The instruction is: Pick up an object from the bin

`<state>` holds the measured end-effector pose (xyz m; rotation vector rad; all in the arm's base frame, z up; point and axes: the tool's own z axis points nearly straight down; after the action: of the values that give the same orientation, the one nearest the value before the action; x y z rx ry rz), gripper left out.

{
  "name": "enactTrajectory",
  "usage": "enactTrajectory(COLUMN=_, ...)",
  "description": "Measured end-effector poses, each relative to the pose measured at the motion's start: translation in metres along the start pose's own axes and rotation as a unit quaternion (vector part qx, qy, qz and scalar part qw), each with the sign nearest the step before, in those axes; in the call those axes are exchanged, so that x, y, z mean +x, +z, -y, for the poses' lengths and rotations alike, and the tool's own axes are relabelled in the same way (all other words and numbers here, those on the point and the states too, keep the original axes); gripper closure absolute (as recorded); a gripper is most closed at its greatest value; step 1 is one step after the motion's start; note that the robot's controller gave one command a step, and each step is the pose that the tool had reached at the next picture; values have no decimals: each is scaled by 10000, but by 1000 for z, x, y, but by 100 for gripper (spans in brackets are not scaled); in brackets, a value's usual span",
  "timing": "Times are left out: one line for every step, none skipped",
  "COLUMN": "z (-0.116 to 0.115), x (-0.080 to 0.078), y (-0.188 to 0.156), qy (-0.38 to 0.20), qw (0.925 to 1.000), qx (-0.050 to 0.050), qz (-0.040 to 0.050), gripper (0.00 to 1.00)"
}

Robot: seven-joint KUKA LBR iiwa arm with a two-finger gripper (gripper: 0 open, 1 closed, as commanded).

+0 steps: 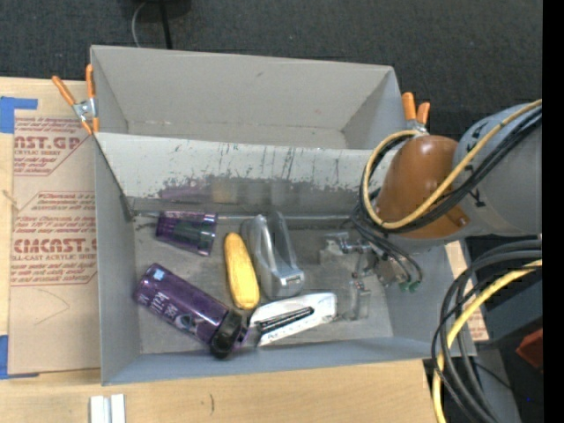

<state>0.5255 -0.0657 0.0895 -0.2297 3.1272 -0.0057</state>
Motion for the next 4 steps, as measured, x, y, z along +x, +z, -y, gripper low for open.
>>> enactTrajectory(z=-27, x=16, y=17, qy=-360, qw=9993, qx=-34, qz=-34, gripper=0)
enactTrajectory(z=-66, x=19, y=18, qy=-599, qw=9982, qx=7, qz=-18, gripper=0)
enactTrajectory(z=-91, x=23, y=18, qy=-951, qw=9955, qx=-34, qz=-3, gripper=100)
enactTrajectory(z=-83, x=27, y=18, qy=-1028, qw=9947, qx=-38, qz=-10, gripper=100)
